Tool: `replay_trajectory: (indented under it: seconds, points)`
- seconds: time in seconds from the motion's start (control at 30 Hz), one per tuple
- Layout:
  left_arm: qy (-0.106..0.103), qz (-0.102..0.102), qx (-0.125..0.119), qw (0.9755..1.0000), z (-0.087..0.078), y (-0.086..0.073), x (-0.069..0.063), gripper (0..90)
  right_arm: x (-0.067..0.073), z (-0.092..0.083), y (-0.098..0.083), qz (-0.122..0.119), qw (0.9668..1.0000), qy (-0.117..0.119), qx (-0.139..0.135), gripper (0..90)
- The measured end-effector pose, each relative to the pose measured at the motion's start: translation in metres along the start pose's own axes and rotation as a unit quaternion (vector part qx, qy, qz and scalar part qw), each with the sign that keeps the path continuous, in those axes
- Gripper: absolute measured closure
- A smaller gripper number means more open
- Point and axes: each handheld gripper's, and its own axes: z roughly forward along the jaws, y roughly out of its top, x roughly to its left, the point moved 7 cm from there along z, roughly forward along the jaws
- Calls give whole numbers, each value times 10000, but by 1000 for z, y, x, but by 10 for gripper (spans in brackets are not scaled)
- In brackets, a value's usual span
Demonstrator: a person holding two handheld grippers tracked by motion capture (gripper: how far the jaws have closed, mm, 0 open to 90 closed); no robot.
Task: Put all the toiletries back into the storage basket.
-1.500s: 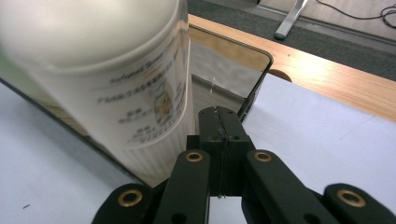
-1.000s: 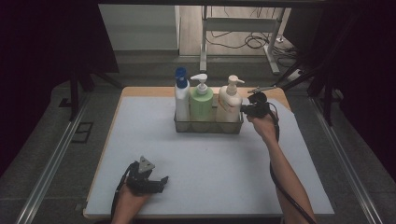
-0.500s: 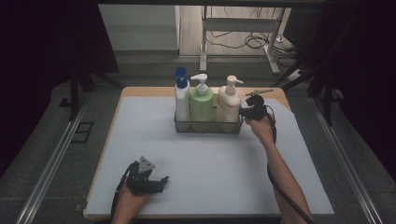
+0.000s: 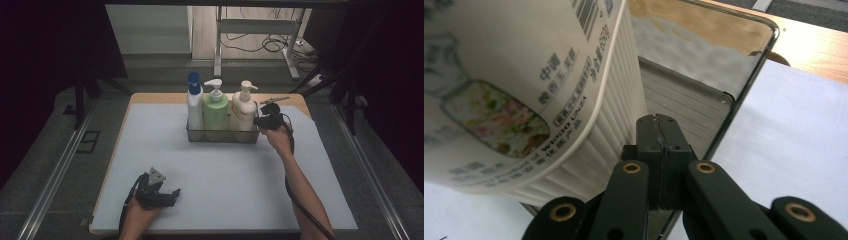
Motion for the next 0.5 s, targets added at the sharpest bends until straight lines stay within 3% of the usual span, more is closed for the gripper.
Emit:
replay_trajectory:
  seconds: [0.5]
  points:
    - [1,-2,0,10000,0,0,0,123,17,9,3,-135,9998,159,19,893]
